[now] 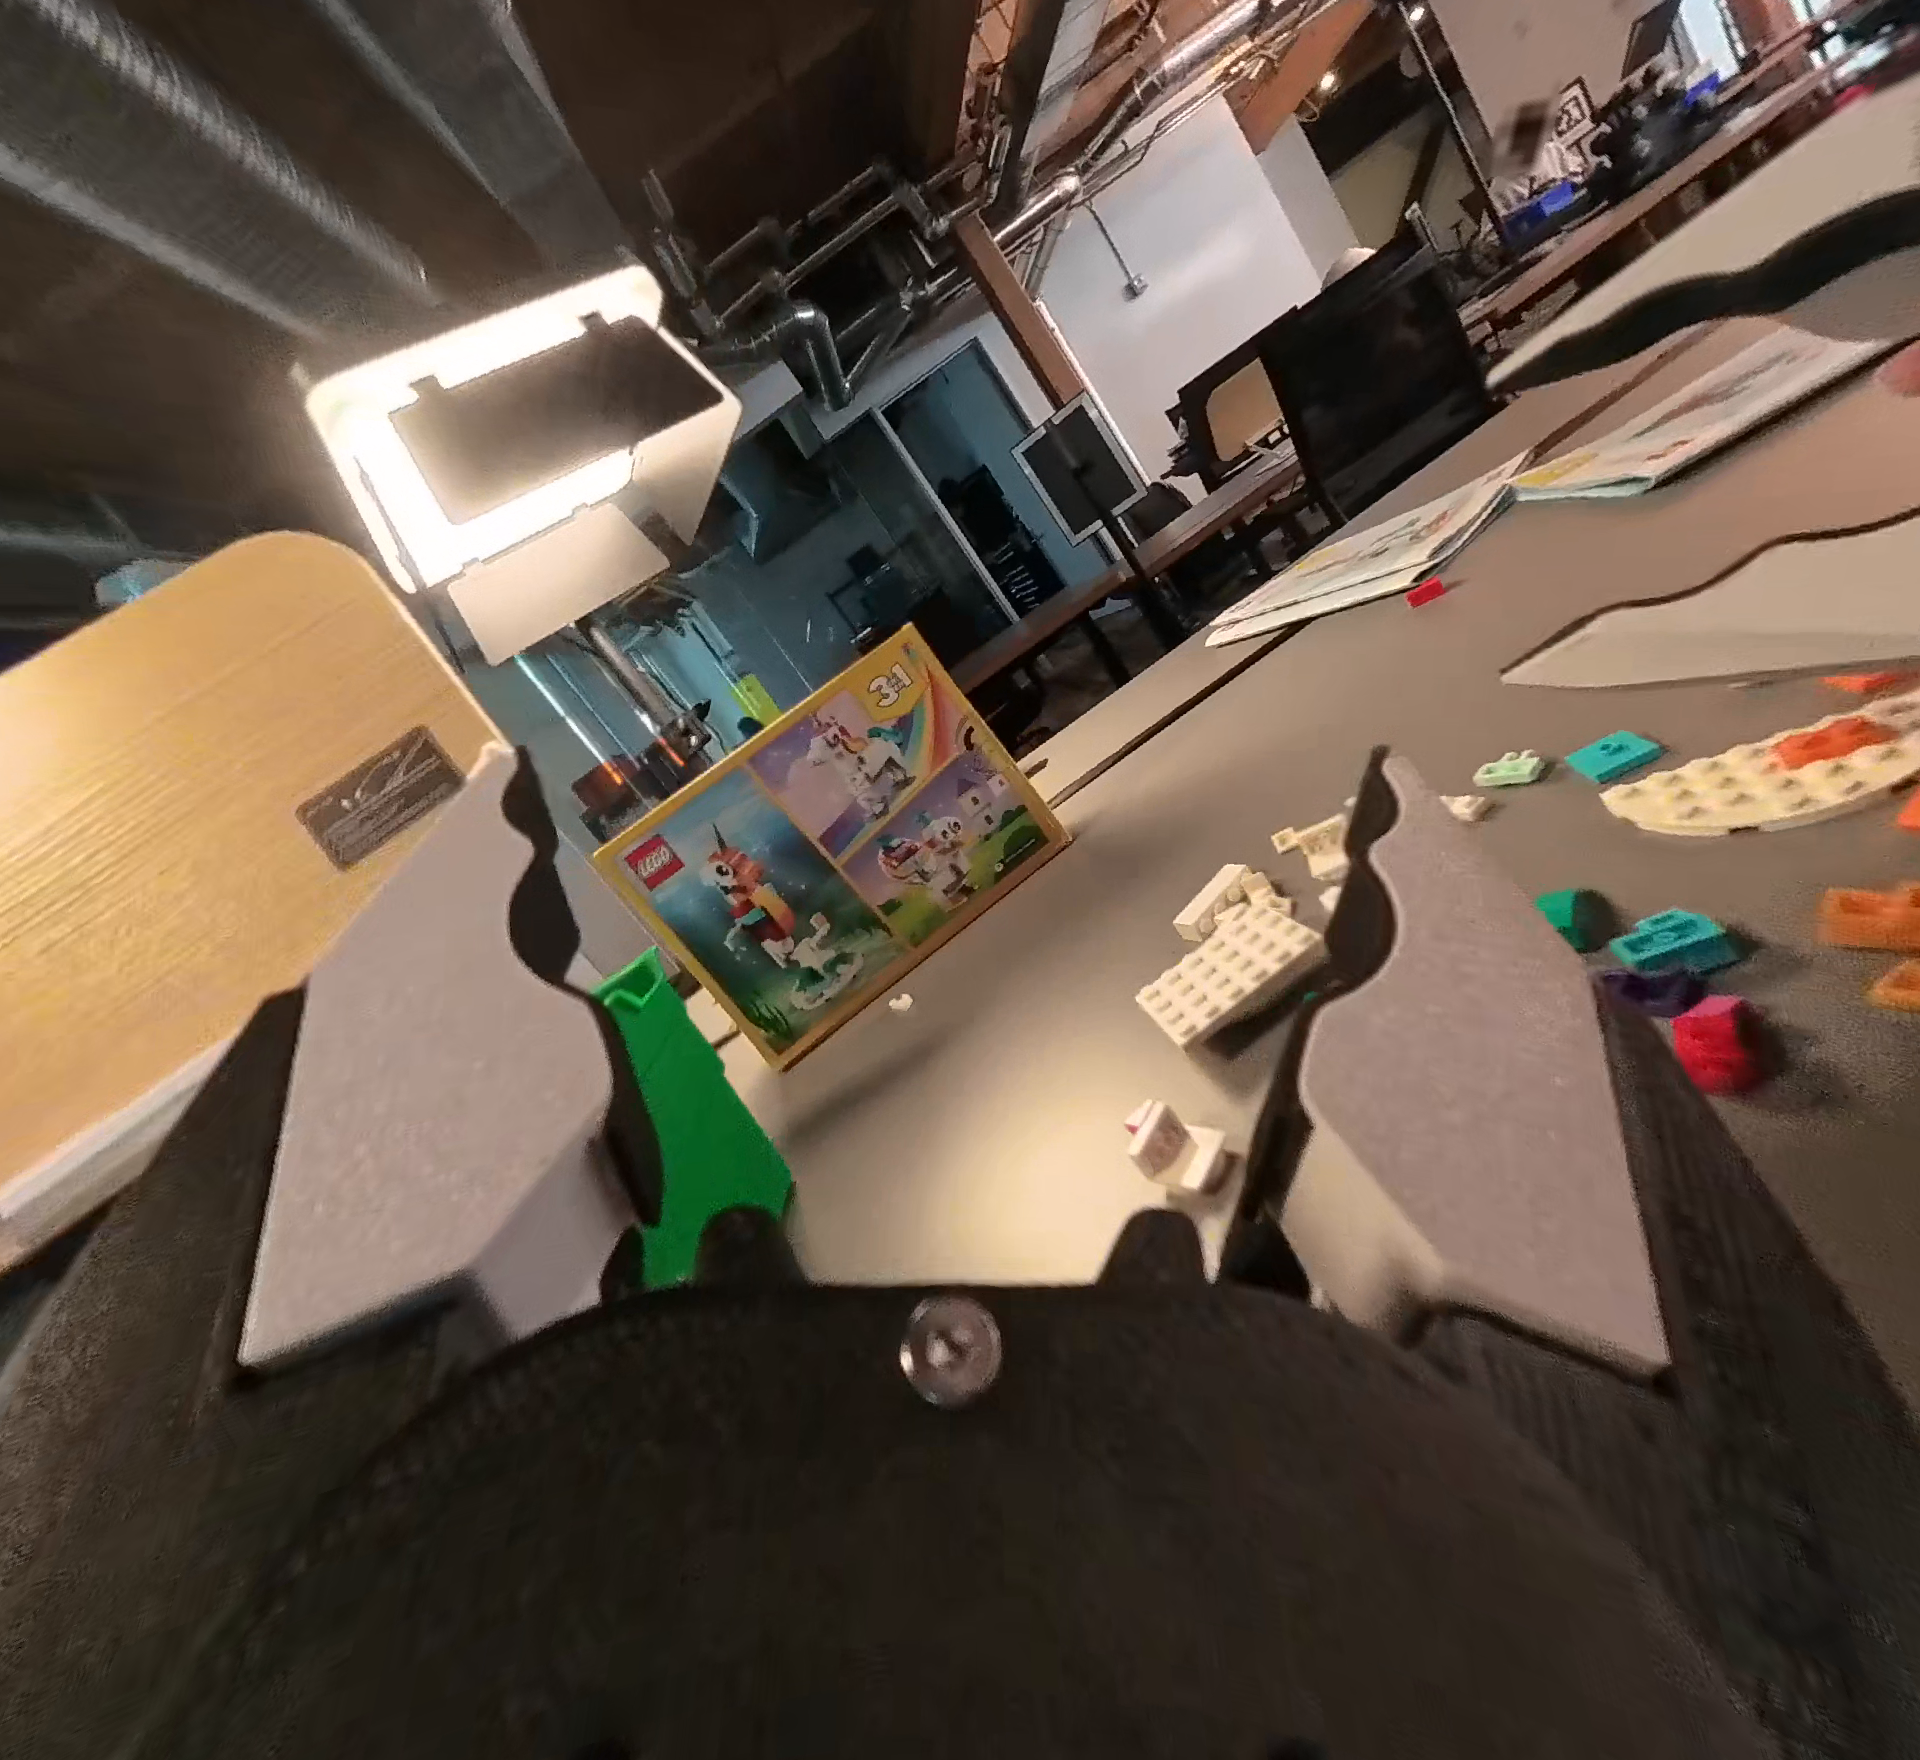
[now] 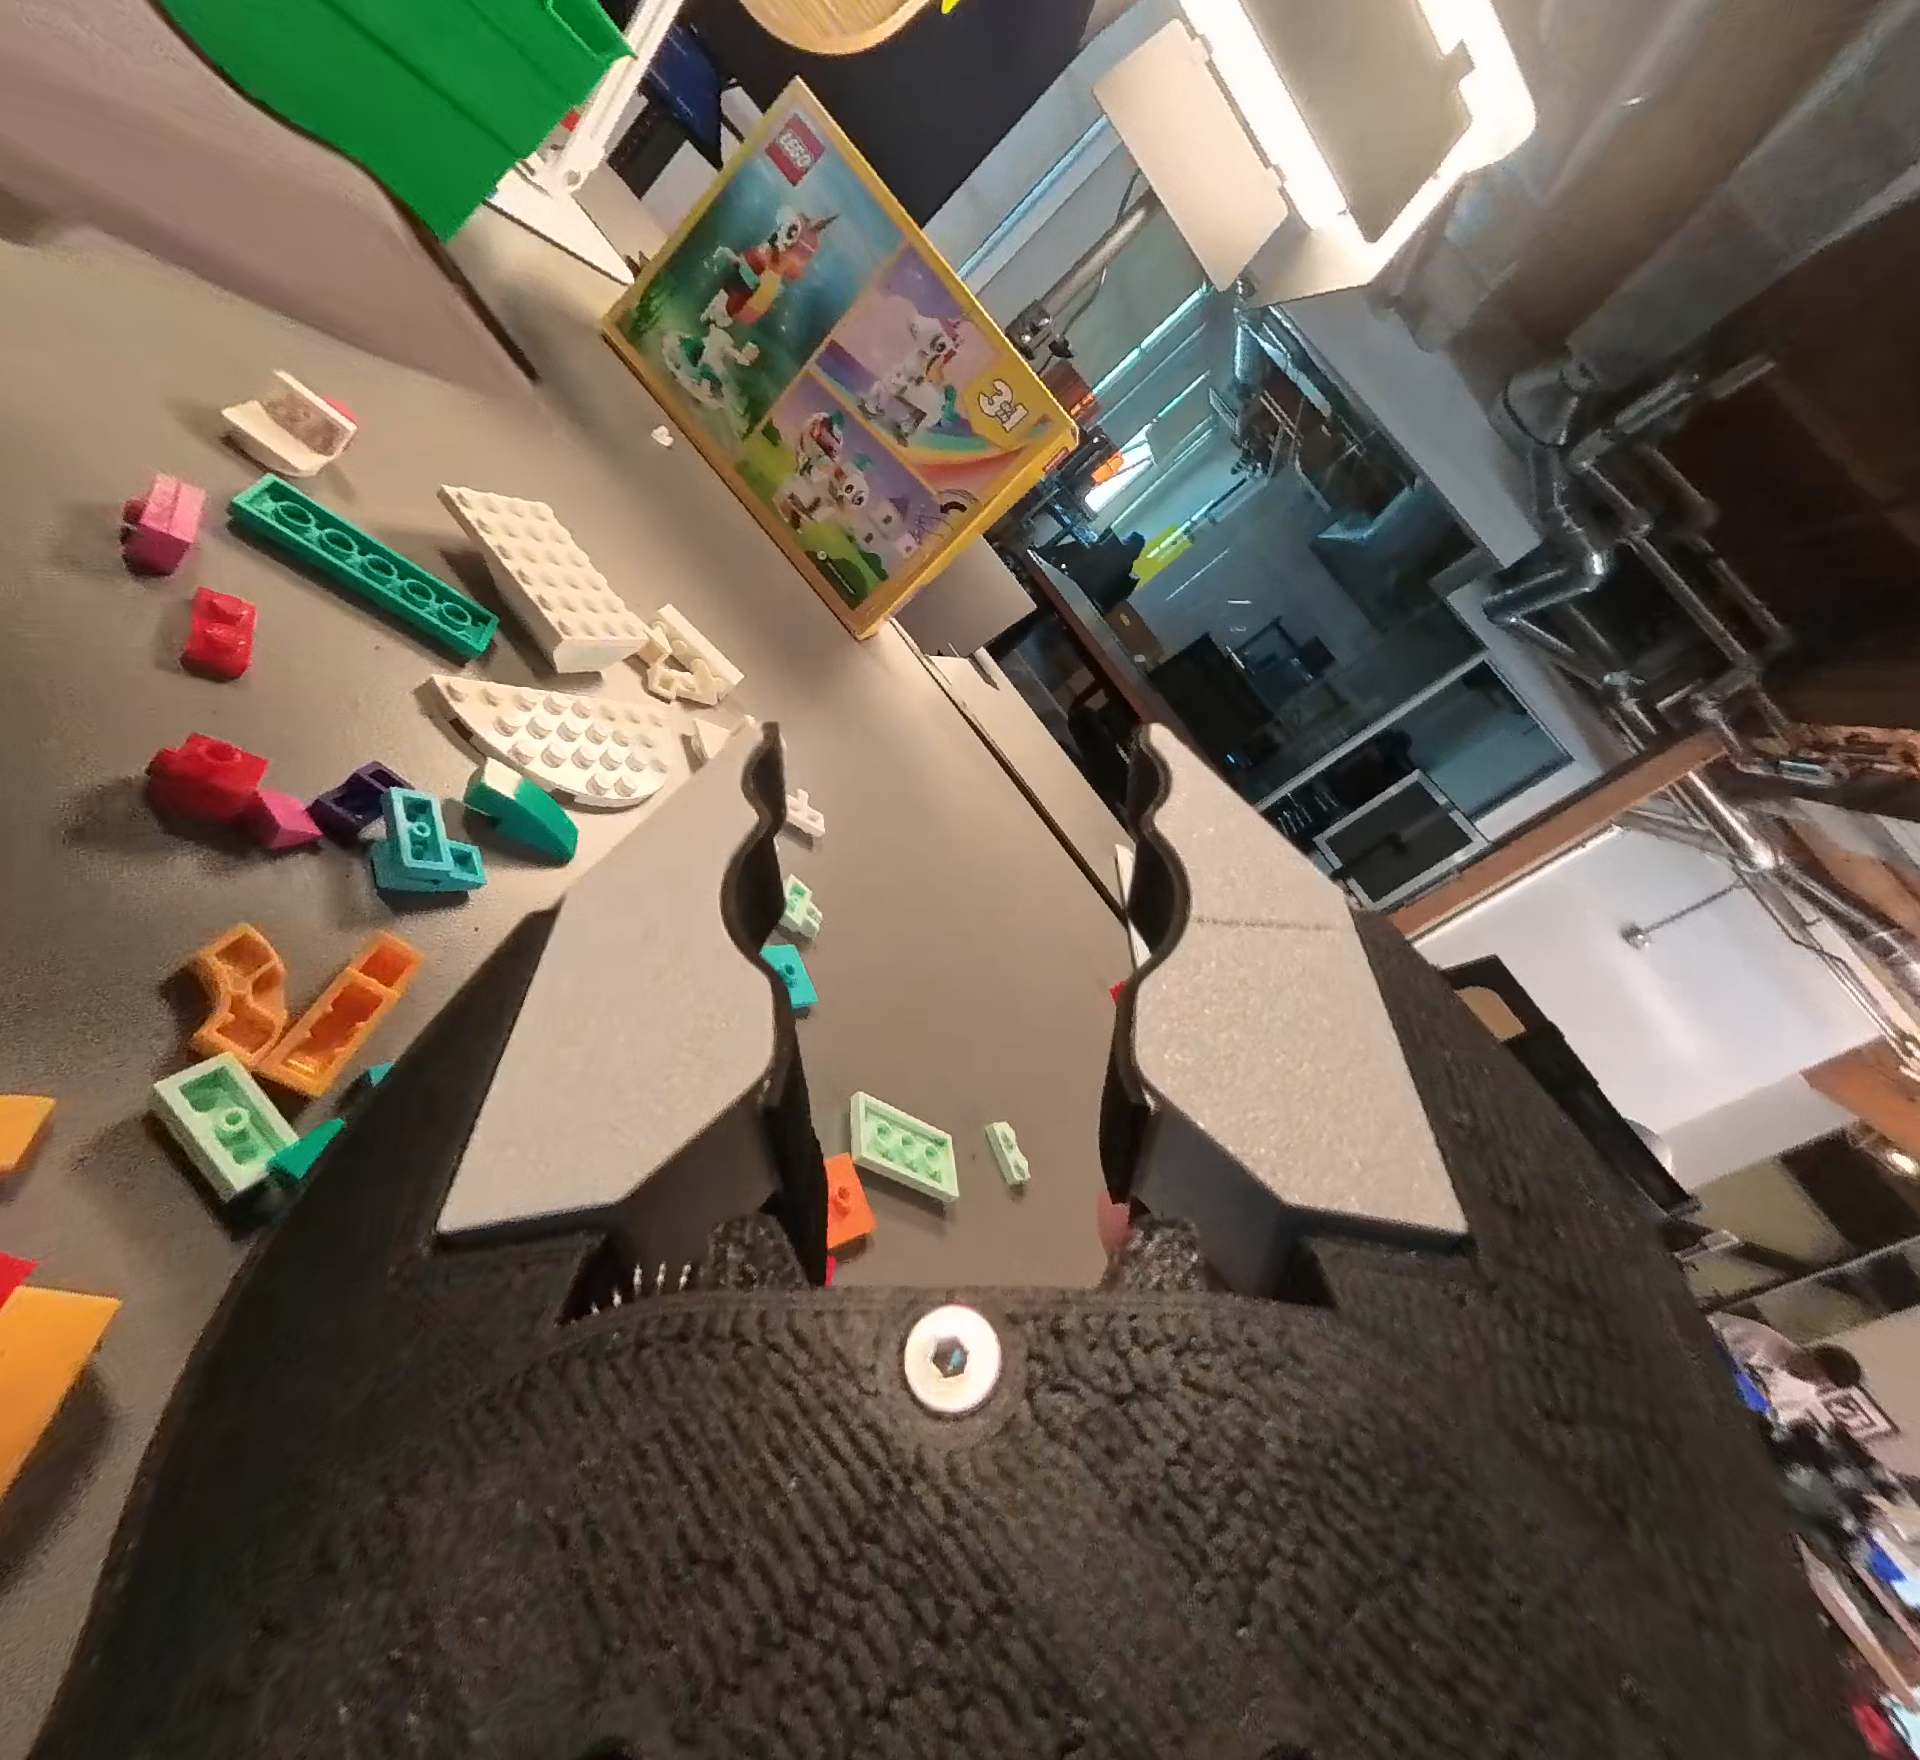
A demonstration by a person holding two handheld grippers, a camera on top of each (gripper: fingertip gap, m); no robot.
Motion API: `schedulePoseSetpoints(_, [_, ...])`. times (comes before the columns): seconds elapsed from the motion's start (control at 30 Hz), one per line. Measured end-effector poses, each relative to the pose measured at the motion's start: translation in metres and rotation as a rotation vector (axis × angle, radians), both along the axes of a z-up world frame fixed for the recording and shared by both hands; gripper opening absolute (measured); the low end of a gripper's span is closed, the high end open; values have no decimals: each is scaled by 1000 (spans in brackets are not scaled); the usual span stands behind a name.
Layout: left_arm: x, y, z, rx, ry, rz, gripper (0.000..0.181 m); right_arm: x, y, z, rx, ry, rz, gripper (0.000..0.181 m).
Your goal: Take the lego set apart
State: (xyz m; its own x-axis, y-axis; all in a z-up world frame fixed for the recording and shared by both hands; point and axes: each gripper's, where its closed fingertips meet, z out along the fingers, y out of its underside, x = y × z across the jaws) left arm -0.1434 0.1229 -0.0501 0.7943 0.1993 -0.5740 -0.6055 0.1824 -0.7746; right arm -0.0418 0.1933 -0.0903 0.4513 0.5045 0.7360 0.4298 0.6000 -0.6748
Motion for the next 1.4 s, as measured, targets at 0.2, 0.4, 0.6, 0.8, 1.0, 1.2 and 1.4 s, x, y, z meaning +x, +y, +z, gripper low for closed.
schedulePoseSetpoints(0.2, [17, -22, -1, -6, -47, -15, 146, 8, -8, 2, -35, 34, -33, 65])
schedulePoseSetpoints(0.4, [34, -32, -6, -32, -21, -39, 146, 9, -35, 3, 20, 4, -24, 65])
schedulePoseSetpoints(0.6, [43, -37, -10, -51, -8, -56, 146, 18, -45, 5, 9, 27, -47, 64])
schedulePoseSetpoints(0.8, [42, -41, -8, -39, -23, -56, 146, 22, -48, 6, 6, 34, -62, 64])
schedulePoseSetpoints(1.0, [22, -45, -1, 9, -174, -41, 146, 29, -48, 13, 3, 85, -76, 63])
schedulePoseSetpoints(1.2, [5, -49, 6, 63, -294, -29, 146, 35, -46, 17, -7, 119, -91, 62])
schedulePoseSetpoints(1.4, [-1, -52, 8, 86, -337, -27, 146, 35, -46, 16, -2, 111, -95, 61])
